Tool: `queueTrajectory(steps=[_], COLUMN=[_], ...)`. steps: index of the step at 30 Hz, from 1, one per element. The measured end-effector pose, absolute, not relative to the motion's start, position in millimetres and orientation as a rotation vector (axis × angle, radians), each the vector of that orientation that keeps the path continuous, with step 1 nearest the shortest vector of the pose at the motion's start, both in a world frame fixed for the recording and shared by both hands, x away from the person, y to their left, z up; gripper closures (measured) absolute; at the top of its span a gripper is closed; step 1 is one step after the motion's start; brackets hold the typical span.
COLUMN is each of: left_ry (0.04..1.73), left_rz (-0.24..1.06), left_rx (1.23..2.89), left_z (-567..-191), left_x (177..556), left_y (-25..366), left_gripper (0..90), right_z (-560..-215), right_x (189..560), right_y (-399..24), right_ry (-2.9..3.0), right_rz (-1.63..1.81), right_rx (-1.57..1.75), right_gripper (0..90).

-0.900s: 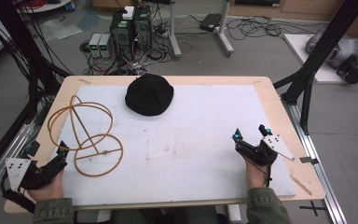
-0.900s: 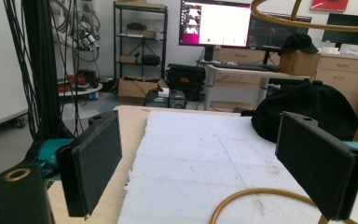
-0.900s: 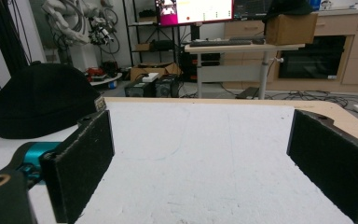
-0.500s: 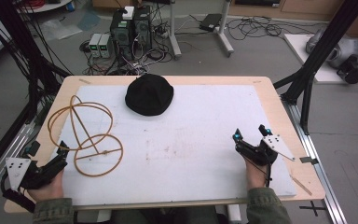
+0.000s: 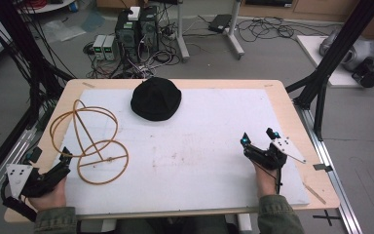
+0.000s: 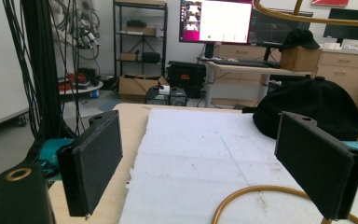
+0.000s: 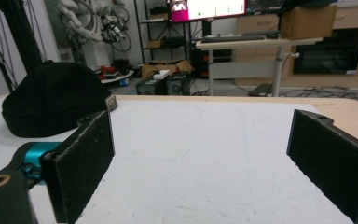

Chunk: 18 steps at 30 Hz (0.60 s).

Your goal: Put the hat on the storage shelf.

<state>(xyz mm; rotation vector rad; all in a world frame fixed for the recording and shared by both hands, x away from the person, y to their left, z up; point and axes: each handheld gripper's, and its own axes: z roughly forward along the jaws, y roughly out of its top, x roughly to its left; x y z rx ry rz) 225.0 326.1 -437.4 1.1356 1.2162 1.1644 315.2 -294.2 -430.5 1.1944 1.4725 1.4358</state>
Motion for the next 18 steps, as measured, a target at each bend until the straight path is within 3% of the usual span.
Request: queueTrajectory(steps=[12, 15, 18], left_ry=[1.213, 1.209, 1.206], left_rz=[1.167, 1.165, 1.159], left_rx=[1.147, 1.148, 1.148], left_z=[-437.7, -437.5, -437.5], left_x=[225.1, 224.3, 224.3], left_y=[326.3, 326.8, 327.1], left_gripper=[15.2, 15.2, 15.2], right_z=[-416.2, -416.0, -414.1], right_x=[345.0, 349.9, 354.7], right_y=[-265.2, -259.6, -254.4], right_ry=[1.675, 1.699, 1.696], right_rz=[1.461, 1.455, 1.446], right_rx=[1.099, 1.063, 1.047], right_gripper=[6.7, 14.2, 11.9])
